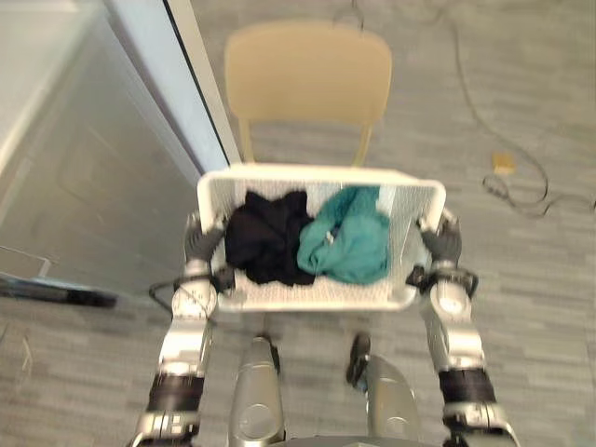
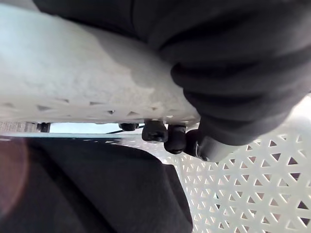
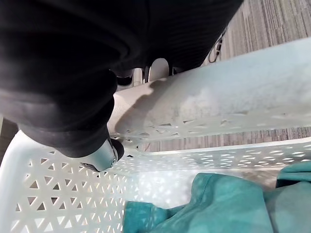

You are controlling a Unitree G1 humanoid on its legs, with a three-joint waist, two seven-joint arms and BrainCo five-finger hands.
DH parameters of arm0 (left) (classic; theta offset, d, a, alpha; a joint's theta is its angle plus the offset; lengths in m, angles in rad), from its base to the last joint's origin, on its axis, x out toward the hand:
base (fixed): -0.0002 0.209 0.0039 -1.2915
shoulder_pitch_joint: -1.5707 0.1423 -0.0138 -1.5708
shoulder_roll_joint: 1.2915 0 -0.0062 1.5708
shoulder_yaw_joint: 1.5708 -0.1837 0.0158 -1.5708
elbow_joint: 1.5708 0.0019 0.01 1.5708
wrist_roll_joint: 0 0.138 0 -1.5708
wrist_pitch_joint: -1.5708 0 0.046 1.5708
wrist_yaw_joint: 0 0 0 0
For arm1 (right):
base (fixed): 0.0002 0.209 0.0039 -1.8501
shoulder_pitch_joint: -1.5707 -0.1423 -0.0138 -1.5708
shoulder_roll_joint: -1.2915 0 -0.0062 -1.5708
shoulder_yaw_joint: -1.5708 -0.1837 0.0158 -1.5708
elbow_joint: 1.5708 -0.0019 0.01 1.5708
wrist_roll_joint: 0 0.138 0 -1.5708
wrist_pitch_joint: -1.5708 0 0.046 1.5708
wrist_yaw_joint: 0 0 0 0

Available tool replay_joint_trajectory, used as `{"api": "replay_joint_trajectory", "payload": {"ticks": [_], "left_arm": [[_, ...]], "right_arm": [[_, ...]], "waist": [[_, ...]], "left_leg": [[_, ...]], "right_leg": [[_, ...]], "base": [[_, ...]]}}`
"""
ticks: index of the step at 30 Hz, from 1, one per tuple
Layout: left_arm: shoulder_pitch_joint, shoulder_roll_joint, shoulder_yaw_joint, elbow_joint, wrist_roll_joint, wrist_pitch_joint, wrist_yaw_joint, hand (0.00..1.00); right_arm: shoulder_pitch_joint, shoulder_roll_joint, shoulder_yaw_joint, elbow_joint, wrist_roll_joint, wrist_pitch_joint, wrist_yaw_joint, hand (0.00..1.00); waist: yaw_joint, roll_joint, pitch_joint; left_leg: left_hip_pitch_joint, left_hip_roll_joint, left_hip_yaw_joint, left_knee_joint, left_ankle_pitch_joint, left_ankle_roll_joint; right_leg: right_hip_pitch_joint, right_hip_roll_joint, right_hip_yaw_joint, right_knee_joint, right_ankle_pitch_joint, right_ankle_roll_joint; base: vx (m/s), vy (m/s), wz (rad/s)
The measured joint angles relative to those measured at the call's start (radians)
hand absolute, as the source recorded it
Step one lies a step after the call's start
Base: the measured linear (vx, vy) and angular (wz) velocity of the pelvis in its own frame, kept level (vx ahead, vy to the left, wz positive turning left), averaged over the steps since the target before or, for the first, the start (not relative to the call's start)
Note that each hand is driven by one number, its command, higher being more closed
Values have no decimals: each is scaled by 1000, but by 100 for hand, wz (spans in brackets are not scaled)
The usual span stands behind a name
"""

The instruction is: Pick up the laundry basket with both hands and put the clothes into the washing machine.

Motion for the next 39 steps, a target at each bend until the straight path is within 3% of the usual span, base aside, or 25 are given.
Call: {"api": "replay_joint_trajectory", "payload": {"ticks": [9,19,26,27,29,30,36,39], "left_arm": [[-447,131,2,209,-52,-9,59,100],[-612,213,1,327,-98,4,35,100],[-679,222,-2,362,-101,27,-6,100],[-687,224,-4,369,-101,27,-6,0],[-699,230,-8,369,-104,25,-4,0],[-710,233,-7,370,-111,23,0,0],[-805,252,1,455,-160,14,43,0],[-846,256,17,498,-190,9,47,0]], "right_arm": [[-318,-67,-6,46,29,-22,-99,100],[-444,-76,-6,117,128,-18,-94,100],[-509,-109,-22,195,216,-17,-42,100],[-522,-115,-23,213,225,-21,-34,100],[-551,-120,-25,245,251,-28,-29,100],[-573,-122,-28,268,257,-36,-28,0],[-671,-137,-27,383,303,-50,-5,0],[-700,-141,-24,449,302,-26,24,0]], "waist": [[22,-3,73],[49,-18,149],[52,-21,151],[51,-21,151],[52,-28,155],[52,-29,156],[53,-48,165],[50,-48,166]], "left_leg": [[-146,39,-42,-33,61,-20],[-271,60,-83,-10,65,-28],[-286,64,-104,-5,68,-32],[-288,65,-105,-10,70,-36],[-289,66,-105,-23,77,-40],[-297,68,-108,-28,83,-42],[-315,73,-111,-61,110,-49],[-315,76,-110,-72,115,-52]], "right_leg": [[-101,61,-39,-105,74,-30],[-176,78,-83,-117,76,-33],[-176,80,-117,-112,76,-33],[-177,80,-118,-116,76,-33],[-179,83,-121,-128,77,-35],[-182,87,-125,-137,80,-39],[-196,97,-138,-169,98,-52],[-201,98,-145,-168,98,-52]], "base": [[-3,-63,-4],[29,-24,5],[33,-8,5],[0,0,0],[-32,-46,2],[-41,-56,3],[-7,-38,1],[65,-27,0]]}}
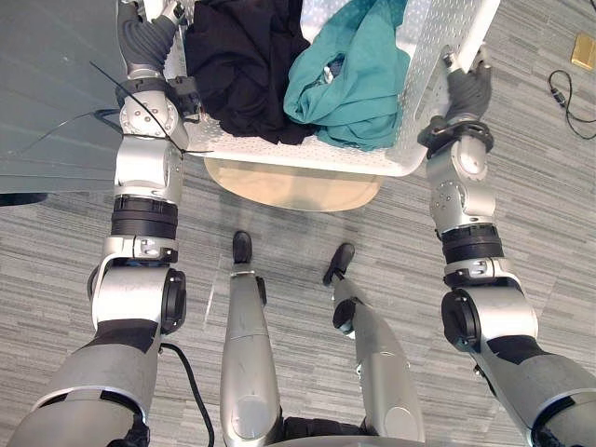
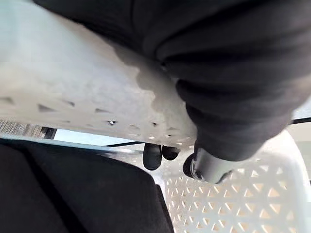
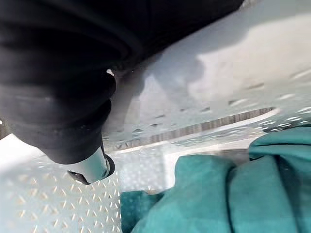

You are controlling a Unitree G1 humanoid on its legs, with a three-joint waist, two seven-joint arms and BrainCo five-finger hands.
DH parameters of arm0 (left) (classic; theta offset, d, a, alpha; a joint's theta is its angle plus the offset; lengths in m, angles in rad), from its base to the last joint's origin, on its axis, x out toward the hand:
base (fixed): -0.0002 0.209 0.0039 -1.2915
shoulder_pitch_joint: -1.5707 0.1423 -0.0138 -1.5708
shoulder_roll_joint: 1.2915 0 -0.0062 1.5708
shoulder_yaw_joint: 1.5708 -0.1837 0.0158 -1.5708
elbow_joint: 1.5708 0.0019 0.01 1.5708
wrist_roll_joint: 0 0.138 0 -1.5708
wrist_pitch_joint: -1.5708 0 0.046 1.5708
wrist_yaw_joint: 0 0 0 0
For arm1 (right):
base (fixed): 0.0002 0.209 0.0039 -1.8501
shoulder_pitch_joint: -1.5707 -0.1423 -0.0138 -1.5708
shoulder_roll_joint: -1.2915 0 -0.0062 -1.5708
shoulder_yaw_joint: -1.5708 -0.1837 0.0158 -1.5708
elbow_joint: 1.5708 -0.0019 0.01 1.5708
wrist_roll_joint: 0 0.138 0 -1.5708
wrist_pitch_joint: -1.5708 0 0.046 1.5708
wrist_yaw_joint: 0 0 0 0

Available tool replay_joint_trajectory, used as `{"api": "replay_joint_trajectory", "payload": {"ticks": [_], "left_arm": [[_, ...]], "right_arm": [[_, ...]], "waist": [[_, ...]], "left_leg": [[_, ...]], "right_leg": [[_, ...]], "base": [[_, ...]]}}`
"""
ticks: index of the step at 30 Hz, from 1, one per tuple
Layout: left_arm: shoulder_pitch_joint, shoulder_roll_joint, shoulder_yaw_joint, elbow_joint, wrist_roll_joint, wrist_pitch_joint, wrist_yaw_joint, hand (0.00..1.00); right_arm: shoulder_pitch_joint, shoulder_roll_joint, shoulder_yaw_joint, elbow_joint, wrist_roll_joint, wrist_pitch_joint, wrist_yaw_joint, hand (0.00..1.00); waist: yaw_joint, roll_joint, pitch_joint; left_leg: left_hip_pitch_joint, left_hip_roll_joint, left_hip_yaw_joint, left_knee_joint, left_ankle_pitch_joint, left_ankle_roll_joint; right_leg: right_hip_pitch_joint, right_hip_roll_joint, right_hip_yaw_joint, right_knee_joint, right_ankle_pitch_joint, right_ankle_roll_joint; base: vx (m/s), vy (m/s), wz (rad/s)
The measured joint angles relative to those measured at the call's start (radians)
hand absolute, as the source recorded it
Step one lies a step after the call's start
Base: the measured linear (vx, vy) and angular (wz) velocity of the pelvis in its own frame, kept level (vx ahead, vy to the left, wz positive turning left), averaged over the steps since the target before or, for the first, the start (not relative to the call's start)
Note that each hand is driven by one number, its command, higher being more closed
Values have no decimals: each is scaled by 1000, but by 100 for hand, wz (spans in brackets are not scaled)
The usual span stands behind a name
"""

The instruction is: Pick up the laundry basket with both hands and put the clothes into the washing machine.

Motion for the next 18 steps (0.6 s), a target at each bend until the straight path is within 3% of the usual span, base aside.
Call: {"api": "replay_joint_trajectory", "payload": {"ticks": [5,8,9,12,18], "left_arm": [[-72,23,-13,29,-8,-3,-11,0],[-82,63,-78,23,61,-8,-30,0],[-91,71,-101,21,142,-13,-25,0],[-91,72,-114,17,249,-14,-3,0],[-90,79,-136,11,328,-12,18,0]], "right_arm": [[-33,-21,9,110,2,61,21,0],[-21,-33,42,147,22,81,37,0],[-11,-34,48,162,33,81,38,0],[8,-36,47,164,43,69,43,0],[37,-38,41,163,63,49,36,0]], "waist": [[1,0,0],[2,0,0],[0,0,0],[1,0,0],[2,0,0]], "left_leg": [[8,4,10,-1,1,-1],[20,7,19,-2,1,-1],[20,7,21,-2,1,-1],[20,9,25,-2,1,-1],[18,8,25,-2,3,0]], "right_leg": [[0,-2,-5,10,0,0],[0,-4,-2,21,0,0],[0,-4,-2,19,0,0],[0,-4,0,16,-1,0],[1,-5,-2,15,0,0]], "base": [[59,-8,-2],[22,0,-4],[10,-11,-3],[-4,-9,-2],[0,0,0]]}}
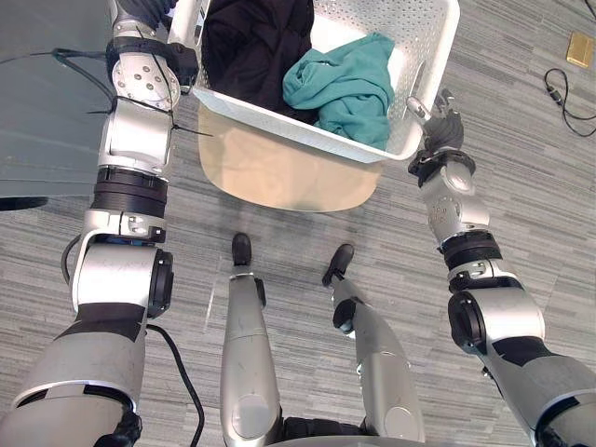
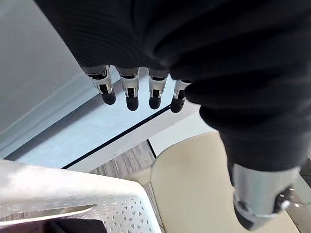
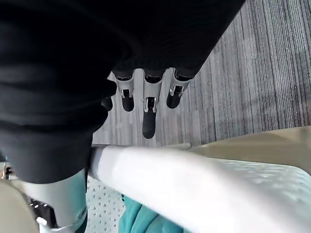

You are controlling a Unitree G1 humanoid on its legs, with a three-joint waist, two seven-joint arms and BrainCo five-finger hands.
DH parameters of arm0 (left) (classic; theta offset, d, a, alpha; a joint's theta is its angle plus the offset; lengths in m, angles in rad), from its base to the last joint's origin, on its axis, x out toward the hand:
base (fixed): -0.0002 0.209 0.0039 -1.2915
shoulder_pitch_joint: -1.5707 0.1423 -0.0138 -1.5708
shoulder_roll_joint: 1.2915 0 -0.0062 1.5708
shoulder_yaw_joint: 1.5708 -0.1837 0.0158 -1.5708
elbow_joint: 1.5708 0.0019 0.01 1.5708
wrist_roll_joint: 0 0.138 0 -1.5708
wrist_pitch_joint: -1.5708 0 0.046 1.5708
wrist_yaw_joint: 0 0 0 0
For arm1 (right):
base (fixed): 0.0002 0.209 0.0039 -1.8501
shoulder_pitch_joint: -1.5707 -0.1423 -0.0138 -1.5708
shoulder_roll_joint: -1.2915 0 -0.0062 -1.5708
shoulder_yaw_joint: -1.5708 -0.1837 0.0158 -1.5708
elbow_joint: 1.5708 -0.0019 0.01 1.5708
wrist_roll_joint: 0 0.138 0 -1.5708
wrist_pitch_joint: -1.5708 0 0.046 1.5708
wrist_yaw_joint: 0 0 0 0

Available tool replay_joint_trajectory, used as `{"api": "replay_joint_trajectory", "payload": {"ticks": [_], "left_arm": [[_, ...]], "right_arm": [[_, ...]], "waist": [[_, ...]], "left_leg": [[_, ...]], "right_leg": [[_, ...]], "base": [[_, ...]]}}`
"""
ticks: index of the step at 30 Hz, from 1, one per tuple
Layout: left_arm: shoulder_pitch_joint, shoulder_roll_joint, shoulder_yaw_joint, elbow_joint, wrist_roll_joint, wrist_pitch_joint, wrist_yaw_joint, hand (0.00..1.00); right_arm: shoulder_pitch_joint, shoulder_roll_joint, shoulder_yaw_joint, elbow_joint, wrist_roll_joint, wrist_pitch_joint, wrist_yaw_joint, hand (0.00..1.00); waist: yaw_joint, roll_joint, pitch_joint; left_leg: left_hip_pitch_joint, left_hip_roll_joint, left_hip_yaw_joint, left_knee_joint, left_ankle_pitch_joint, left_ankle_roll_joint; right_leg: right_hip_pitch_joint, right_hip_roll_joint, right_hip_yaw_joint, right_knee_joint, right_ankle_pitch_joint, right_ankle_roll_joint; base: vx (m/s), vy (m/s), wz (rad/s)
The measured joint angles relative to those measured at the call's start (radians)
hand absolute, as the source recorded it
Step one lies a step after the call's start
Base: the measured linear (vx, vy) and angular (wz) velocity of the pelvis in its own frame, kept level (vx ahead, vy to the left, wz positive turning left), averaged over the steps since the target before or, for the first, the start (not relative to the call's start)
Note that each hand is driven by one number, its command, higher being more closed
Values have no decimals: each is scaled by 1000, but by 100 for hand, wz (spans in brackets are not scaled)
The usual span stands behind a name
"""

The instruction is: Pick up the laundry basket with both hands and put the clothes into the washing machine.

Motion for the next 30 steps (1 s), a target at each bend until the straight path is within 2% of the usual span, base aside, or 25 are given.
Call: {"api": "replay_joint_trajectory", "payload": {"ticks": [5,8,10,13,15,16,18,19,20,21,22,23,24,25,26,28,29,30], "left_arm": [[49,2,4,-78,10,2,21,0],[149,-3,47,-163,6,0,23,0],[302,-21,111,-265,-27,-8,21,0],[542,-85,233,-417,-94,-44,20,0],[765,-140,285,-536,-152,-92,14,0],[819,-153,284,-549,-175,-107,10,0],[962,-203,284,-579,-249,-126,-22,0],[1039,-245,283,-589,-289,-138,-38,0],[1105,-288,286,-590,-329,-142,-53,0],[1136,-310,286,-590,-344,-143,-60,0],[1196,-362,291,-590,-371,-144,-80,0],[1251,-416,305,-590,-400,-149,-101,0],[1281,-442,308,-588,-412,-150,-115,0],[1361,-483,306,-580,-433,-154,-140,0],[1429,-515,302,-556,-456,-155,-165,0],[1486,-534,284,-488,-487,-153,-198,0],[1512,-543,270,-453,-496,-150,-209,0],[1529,-564,254,-417,-496,-147,-223,0]], "right_arm": [[26,-3,-9,-21,-1,-7,1,0],[85,-5,-14,-48,-2,-2,0,0],[201,-4,-13,-150,-11,12,0,0],[382,-12,-10,-357,-109,16,2,0],[540,-16,-15,-501,-204,3,20,0],[580,-16,-15,-510,-222,-3,22,0],[693,-11,-24,-505,-270,-5,42,0],[782,5,-47,-492,-281,-6,50,0],[846,30,-83,-450,-281,-2,63,0],[875,45,-104,-427,-281,0,64,0],[919,86,-159,-379,-285,5,73,0],[962,136,-202,-348,-314,9,82,0],[992,154,-209,-341,-331,10,85,0],[1063,187,-211,-329,-360,12,90,0],[1137,212,-213,-310,-369,9,97,0],[1203,234,-218,-250,-380,12,111,0],[1232,240,-226,-224,-380,17,111,0],[1257,245,-228,-198,-379,22,116,0]], "waist": [[0,0,0],[-2,1,0],[-4,1,0],[-1,2,-1],[3,1,-2],[6,1,-3],[13,2,-6],[15,3,-29],[18,3,-62],[20,2,-78],[12,6,-108],[2,5,-114],[-1,7,-120],[-9,11,-162],[-15,13,-222],[-30,16,-283],[-40,37,-307],[-60,52,-321]], "left_leg": [[3,-2,0,2,0,0],[38,-4,10,4,0,0],[107,-14,21,15,-1,0],[231,-26,25,14,-24,-11],[326,-64,-6,-26,-36,-17],[348,-77,-22,-41,-32,-22],[408,-117,-86,-141,18,-28],[421,-133,-122,-230,77,-23],[431,-134,-116,-327,158,24],[436,-134,-96,-372,210,38],[430,-123,-19,-367,225,36],[413,-110,59,-143,85,96],[419,-99,76,-52,29,132],[445,-73,83,88,-35,123],[491,-48,77,174,-69,93],[560,-33,43,211,-92,48],[607,-30,17,189,-89,24],[672,-34,5,90,-121,-56]], "right_leg": [[1,-3,-2,7,0,0],[15,-17,-1,49,-12,3],[64,-43,1,116,-67,4],[145,-80,-4,235,-176,-2],[207,-130,-33,347,-278,-8],[224,-141,-42,368,-302,-7],[275,-178,-103,391,-347,-11],[284,-197,-151,391,-364,-16],[283,-210,-201,393,-367,-44],[285,-219,-220,385,-363,-51],[306,-233,-270,354,-348,-72],[351,-238,-294,337,-342,-78],[377,-239,-302,330,-340,-78],[409,-239,-308,318,-334,-75],[424,-239,-304,306,-325,-65],[440,-241,-302,283,-304,-41],[443,-247,-303,282,-289,-37],[431,-255,-301,287,-266,-24]], "base": [[27,1,0],[47,8,4],[66,-17,26],[55,-99,39],[6,-160,77],[-14,-200,101],[0,-214,110],[7,-242,127],[3,-250,121],[7,-180,103],[9,-108,84],[-2,-77,71],[-34,-54,36],[-62,2,3],[-55,48,-6],[-28,150,2],[-66,293,15],[-151,397,13]]}}
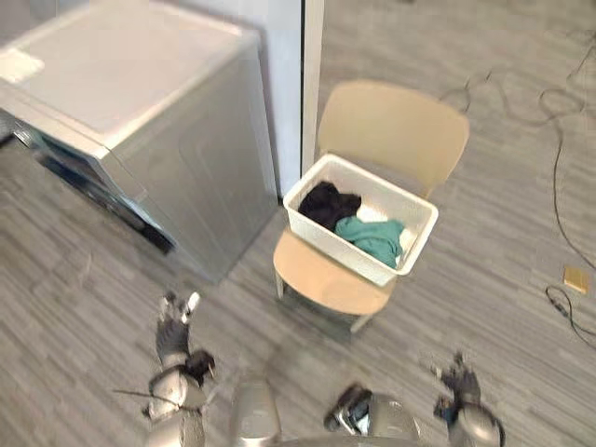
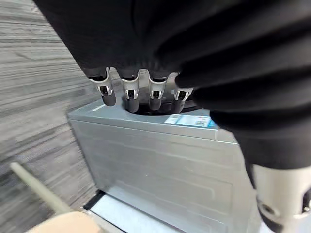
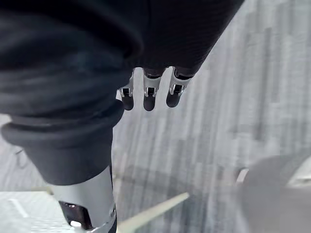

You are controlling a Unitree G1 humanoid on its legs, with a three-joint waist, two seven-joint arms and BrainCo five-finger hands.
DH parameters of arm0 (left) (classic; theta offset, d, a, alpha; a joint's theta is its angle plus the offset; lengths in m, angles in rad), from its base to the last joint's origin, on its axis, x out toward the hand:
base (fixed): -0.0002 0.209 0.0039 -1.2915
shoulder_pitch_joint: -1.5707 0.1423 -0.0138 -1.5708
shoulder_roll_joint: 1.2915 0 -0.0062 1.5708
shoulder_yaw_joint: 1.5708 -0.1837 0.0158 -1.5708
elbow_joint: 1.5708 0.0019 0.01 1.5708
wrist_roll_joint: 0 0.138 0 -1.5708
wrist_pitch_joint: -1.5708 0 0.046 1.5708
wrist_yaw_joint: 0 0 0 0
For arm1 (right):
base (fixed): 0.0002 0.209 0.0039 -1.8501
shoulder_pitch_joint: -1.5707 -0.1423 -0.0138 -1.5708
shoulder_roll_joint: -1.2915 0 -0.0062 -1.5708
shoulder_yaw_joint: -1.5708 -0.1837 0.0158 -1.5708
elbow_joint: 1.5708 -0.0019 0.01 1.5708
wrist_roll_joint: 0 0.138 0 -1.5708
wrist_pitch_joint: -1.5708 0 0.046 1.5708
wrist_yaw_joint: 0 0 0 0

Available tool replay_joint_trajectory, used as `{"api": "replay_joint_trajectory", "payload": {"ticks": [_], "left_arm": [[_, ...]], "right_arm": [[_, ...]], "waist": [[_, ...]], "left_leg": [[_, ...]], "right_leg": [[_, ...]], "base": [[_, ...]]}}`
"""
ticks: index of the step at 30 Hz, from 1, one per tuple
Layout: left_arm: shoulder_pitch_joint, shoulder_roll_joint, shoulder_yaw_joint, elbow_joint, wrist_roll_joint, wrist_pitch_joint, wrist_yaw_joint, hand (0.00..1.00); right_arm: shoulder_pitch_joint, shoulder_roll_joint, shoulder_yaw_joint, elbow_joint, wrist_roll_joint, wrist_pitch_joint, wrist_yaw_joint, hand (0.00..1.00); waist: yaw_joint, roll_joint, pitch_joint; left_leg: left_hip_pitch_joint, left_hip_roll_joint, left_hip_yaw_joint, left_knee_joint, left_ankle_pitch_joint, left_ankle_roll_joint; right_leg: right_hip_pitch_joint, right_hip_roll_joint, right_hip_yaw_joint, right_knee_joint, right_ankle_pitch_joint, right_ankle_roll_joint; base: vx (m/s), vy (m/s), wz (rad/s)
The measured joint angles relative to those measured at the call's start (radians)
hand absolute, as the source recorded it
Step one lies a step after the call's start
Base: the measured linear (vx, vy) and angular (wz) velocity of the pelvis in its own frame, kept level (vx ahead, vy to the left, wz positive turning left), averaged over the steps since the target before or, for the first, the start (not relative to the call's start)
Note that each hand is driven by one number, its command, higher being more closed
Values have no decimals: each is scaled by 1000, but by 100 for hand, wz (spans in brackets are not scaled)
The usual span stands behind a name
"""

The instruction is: Pick up the laundry basket with both hands and put the clothes into the washing machine.

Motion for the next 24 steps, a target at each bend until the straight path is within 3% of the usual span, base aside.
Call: {"api": "replay_joint_trajectory", "payload": {"ticks": [1,2,5,6,7,9,10,12,13,14,15,16,17,19,20,21,24], "left_arm": [[-2,-7,-21,35,6,10,-7,0],[-10,-10,-35,62,11,17,-17,0],[-24,-10,-79,143,24,47,-32,0],[-16,-11,-95,153,26,54,-34,0],[-6,-24,-90,163,43,54,-41,0],[-3,-18,-84,175,62,59,-39,0],[-1,-8,-82,176,64,58,-38,0],[-4,-9,-71,171,64,58,-35,0],[-2,-20,-63,155,64,58,-27,0],[-2,-31,-56,146,64,58,-18,0],[-1,-32,-58,142,64,58,-18,0],[-1,-32,-59,138,64,58,-15,0],[0,-33,-63,135,63,61,-8,0],[21,-34,-54,130,55,57,16,0],[24,-35,-48,131,44,56,28,0],[26,-29,-48,130,30,56,28,0],[28,-26,-59,140,24,57,27,0]], "right_arm": [[2,13,-1,24,10,13,11,0],[3,32,6,35,23,16,15,0],[-39,52,50,39,20,23,37,0],[-47,48,86,33,20,21,37,0],[-70,45,123,28,17,25,37,0],[-72,45,160,9,14,34,41,0],[-71,53,189,1,-3,34,43,0],[-71,62,236,-7,-19,34,49,0],[-76,64,271,-29,-20,33,55,0],[-84,63,304,-58,-18,30,52,0],[-92,61,320,-64,-16,28,49,0],[-123,52,355,-64,-14,26,37,0],[-154,36,388,-61,-11,23,29,0],[-179,20,418,-60,-7,20,21,0],[-203,12,428,-60,-1,18,10,0],[-232,2,424,-60,-1,14,4,0],[-272,-8,413,-54,-2,13,-7,0]], "waist": [[-2,10,-10],[0,0,-10],[2,-20,3],[5,-34,9],[4,-18,17],[6,-24,14],[8,-26,13],[31,-43,2],[38,-51,-5],[56,-59,-13],[57,-59,-13],[60,-57,-13],[58,-24,-6],[66,-15,0],[63,-23,4],[62,-12,-1],[58,-26,8]], "left_leg": [[33,-23,20,-89,-45,-25],[42,-39,52,-138,-67,-18],[50,-94,142,-196,-125,44],[32,-114,162,-183,-117,77],[19,-115,197,-176,-120,128],[19,-128,199,-176,-108,162],[10,-141,184,-180,-90,176],[-29,-181,162,-195,-49,193],[-66,-206,149,-192,-21,199],[-114,-238,120,-197,15,200],[-136,-253,106,-209,37,203],[-172,-281,81,-249,91,200],[-185,-280,38,-295,131,184],[-182,-282,36,-383,174,148],[-195,-249,93,-397,181,144],[-234,-199,188,-363,178,147],[-260,-162,267,-256,167,173]], "right_leg": [[-30,-23,13,0,33,6],[-56,-37,26,-17,67,14],[-101,-53,78,-101,205,5],[-96,-34,136,-194,305,24],[-128,-31,232,-59,227,50],[-137,-19,304,227,82,64],[-97,6,334,342,13,105],[-29,68,408,386,-73,158],[14,117,472,331,-149,176],[46,144,527,217,-220,142],[58,153,537,164,-246,113],[70,152,539,68,-288,51],[69,158,488,38,-265,49],[84,153,414,14,-238,37],[95,149,348,-16,-212,23],[98,142,285,-38,-192,12],[116,98,184,-49,-177,21]], "base": [[-193,365,5],[-337,446,-15],[-349,346,-38],[-477,302,-49],[-479,270,-45],[-399,187,-10],[-416,125,21],[-325,5,41],[-293,-60,59],[-298,-62,70],[-373,-67,89],[-326,-57,110],[-329,-41,109],[-338,-21,121],[-352,-5,164],[-185,32,143],[-76,99,122]]}}
